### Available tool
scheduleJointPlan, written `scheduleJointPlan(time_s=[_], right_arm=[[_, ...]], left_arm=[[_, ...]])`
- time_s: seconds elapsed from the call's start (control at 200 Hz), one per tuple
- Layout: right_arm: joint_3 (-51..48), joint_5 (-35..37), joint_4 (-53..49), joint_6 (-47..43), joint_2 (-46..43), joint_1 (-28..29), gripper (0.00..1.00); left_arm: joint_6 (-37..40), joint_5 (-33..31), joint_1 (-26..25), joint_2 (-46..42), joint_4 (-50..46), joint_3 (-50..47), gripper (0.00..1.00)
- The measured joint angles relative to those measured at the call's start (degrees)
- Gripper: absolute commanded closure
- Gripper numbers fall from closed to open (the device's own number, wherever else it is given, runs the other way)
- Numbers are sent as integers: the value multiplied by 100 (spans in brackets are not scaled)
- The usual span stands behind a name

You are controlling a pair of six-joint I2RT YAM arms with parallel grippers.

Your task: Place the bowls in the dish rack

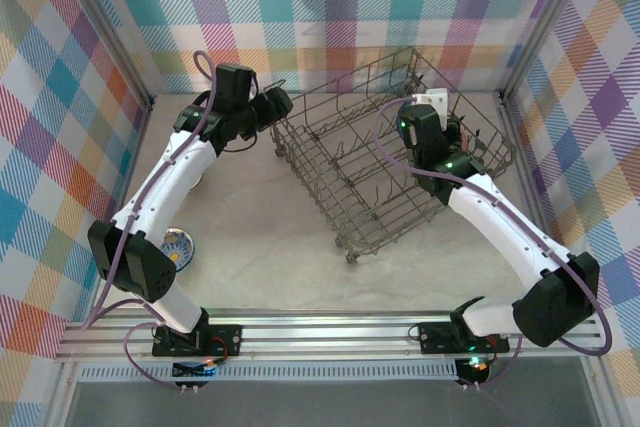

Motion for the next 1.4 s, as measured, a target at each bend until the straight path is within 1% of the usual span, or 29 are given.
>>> scheduleJointPlan(time_s=[0.155, 0.36, 0.445, 0.695, 0.87, 1.095, 1.4], right_arm=[[-55, 365, 94, -675, 282, -7, 100], [-173, 586, 179, -1167, 684, -7, 100], [-146, 715, 98, -1196, 874, -7, 100], [-57, 1086, -400, -850, 1252, -7, 100], [-22, 1220, -304, -855, 1550, -7, 100], [146, 1556, -83, -1032, 1858, -2, 100], [208, 1773, -13, -1123, 2013, 90, 100]], left_arm=[[367, 586, 186, 0, 181, -264, 22], [713, 1001, 219, 0, 372, -389, 22], [782, 1075, 219, 0, 470, -476, 22], [822, 1174, 225, 0, 586, -669, 22], [826, 1279, 223, 44, 638, -660, 23], [844, 1342, 225, 151, 649, -658, 23], [942, 1368, 225, 160, 649, -658, 23]])
